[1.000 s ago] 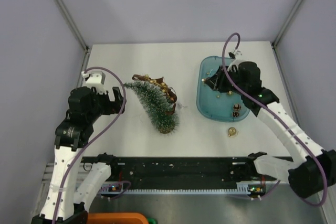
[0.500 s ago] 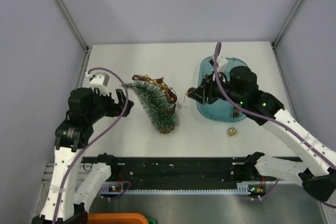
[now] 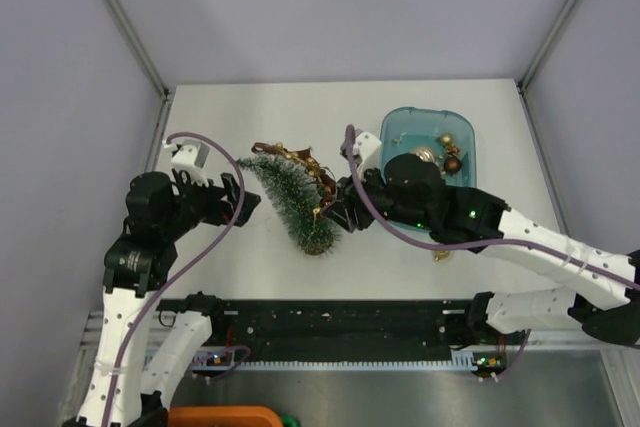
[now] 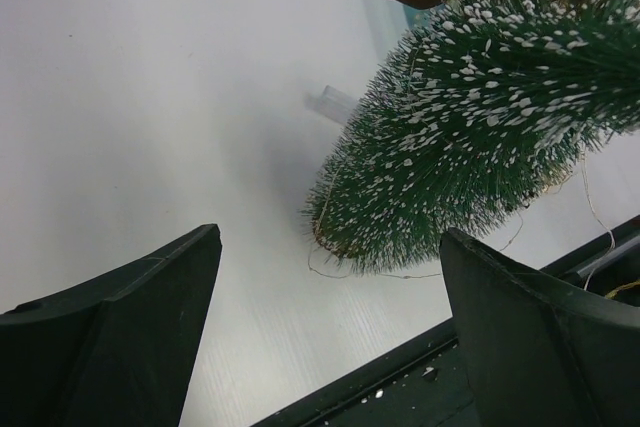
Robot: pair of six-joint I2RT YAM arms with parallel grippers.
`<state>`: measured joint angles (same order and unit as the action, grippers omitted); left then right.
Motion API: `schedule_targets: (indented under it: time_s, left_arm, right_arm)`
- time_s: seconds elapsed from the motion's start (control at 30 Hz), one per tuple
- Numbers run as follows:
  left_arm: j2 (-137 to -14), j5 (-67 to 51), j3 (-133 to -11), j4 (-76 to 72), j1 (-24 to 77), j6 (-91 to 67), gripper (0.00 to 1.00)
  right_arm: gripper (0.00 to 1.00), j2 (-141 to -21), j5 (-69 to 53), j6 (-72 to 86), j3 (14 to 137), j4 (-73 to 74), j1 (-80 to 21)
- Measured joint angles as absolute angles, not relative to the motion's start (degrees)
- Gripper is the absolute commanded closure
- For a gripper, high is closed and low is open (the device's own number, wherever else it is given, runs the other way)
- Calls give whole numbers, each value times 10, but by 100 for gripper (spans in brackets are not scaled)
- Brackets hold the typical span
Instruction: Decorate the small christmas tree
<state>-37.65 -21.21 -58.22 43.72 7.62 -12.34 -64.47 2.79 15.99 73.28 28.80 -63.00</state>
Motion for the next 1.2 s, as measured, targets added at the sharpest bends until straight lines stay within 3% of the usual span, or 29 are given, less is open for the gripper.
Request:
schedule_targets:
  time_s: [0.4, 0.57, 0.8, 1.2]
  left_arm:
    - [-355, -273, -522, 384, 76, -156, 2]
    - [-333, -293, -488, 341, 76, -168, 9]
    - [-323, -309, -439, 291, 76, -189, 28]
    - [-331, -363, -420, 210, 76, -218, 46]
  right_arm:
    - [91, -697, 202, 163, 708, 225, -674]
    - [91, -696, 252, 161, 690, 192, -694]
    - [91, -697, 285, 159, 690, 169, -713]
    - [92, -712, 293, 156, 690, 154, -719]
